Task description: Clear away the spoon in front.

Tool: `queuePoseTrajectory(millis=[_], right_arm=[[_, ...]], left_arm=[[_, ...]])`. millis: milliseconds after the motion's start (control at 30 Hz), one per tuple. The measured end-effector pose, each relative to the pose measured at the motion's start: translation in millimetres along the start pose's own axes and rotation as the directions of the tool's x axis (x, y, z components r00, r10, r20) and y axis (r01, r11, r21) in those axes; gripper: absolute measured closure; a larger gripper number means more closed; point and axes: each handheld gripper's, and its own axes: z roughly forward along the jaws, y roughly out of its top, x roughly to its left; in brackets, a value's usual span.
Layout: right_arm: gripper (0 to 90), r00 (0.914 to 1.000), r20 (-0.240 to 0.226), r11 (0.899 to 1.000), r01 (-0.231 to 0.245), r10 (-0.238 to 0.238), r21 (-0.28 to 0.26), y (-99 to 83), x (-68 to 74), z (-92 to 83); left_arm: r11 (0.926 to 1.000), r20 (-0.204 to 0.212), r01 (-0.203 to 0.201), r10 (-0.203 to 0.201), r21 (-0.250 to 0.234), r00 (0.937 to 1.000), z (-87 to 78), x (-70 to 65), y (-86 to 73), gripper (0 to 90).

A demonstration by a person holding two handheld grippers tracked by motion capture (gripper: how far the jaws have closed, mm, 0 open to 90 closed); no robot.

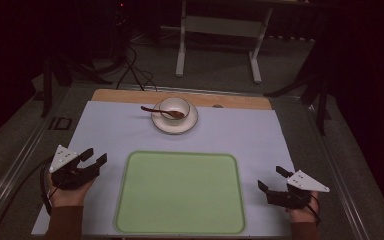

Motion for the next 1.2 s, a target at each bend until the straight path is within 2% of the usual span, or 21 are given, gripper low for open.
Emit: queuePoseTrajectory(millis=[233, 500, 667, 1200], right_arm=[[13.9, 1.0000, 0.001, 1.000, 0.001, -0.001, 0.006, -0.1, 0.1, 0.9], [14.0, 1.0000, -0.002, 1.000, 0.001, -0.001, 0.007, -0.1, -0.2, 1.1], [13.9, 1.0000, -0.004, 1.000, -0.003, 0.003, 0.012, 0.0, -0.6, 2.1], [13.9, 1.0000, -0.008, 1.000, -0.003, 0.003, 0.012, 0.2, -1.0, 2.5]], left_arm=[[0.9997, 0.028, -0.025, 0.025, 0.002, 0.9993, 12.4, -6.3, 10.2, 45.4], [0.9992, 0.055, -0.039, 0.040, -0.009, 0.9977, 28.2, -9.8, 30.0, 45.2], [0.9980, 0.069, -0.061, 0.062, -0.018, 0.9957, 39.5, -12.0, 43.1, 45.0], [0.9977, 0.085, -0.060, 0.063, -0.031, 0.9944, 66.8, -13.5, 67.1, 43.7]])
